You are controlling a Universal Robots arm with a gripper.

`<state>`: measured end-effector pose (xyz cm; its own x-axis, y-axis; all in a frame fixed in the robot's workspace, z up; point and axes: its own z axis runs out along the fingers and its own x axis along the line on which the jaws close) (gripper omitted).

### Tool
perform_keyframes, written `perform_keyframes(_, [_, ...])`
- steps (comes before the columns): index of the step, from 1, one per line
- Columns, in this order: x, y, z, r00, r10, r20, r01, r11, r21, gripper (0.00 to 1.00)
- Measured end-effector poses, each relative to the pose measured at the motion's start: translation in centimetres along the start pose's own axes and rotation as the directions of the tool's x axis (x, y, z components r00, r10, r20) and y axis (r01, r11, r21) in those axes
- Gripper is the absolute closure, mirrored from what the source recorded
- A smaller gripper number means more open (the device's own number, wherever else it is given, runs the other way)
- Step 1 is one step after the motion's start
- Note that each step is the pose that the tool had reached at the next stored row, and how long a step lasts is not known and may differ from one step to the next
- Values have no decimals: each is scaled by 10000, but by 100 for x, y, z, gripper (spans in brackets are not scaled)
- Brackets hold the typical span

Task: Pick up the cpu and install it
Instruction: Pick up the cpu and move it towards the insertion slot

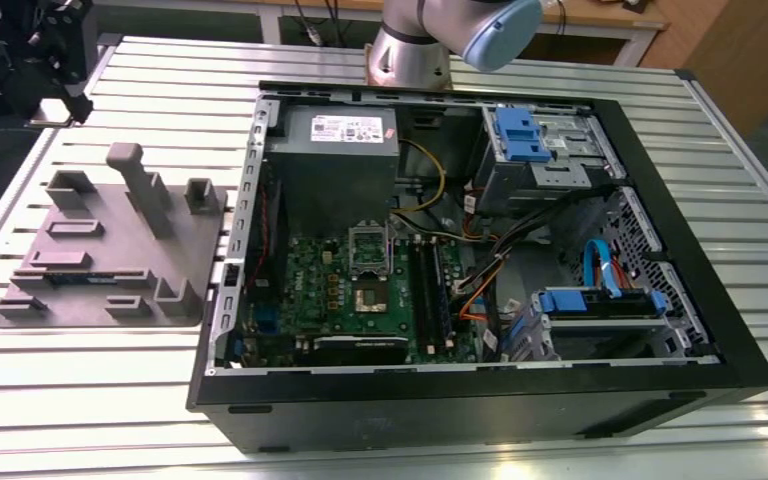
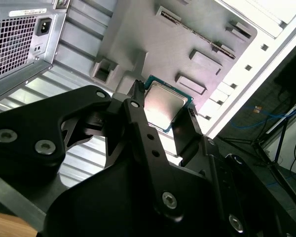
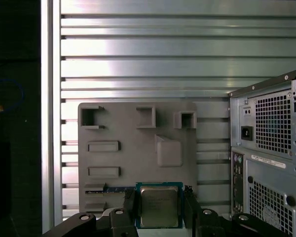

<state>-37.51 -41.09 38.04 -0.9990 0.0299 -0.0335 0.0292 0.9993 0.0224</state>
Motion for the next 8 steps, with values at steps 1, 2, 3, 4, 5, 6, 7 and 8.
perform_keyframes(1, [-3,0,0,10000,0,-1,0,10000,1,53])
perform_keyframes(2, [-6,0,1,10000,0,1,0,10000,0,53])
perform_keyframes(3, [-10,0,1,10000,0,1,0,10000,-1,53])
perform_keyframes(4, [-14,0,1,10000,-1,0,1,10000,0,53])
perform_keyframes(5, [-17,0,1,10000,0,0,0,10000,0,53])
perform_keyframes(6, [-21,1,1,10000,0,1,0,10000,-1,53])
perform_keyframes(7, [-26,1,1,10000,0,1,0,10000,0,53])
perform_keyframes(8, [-30,1,1,10000,0,1,0,10000,0,53])
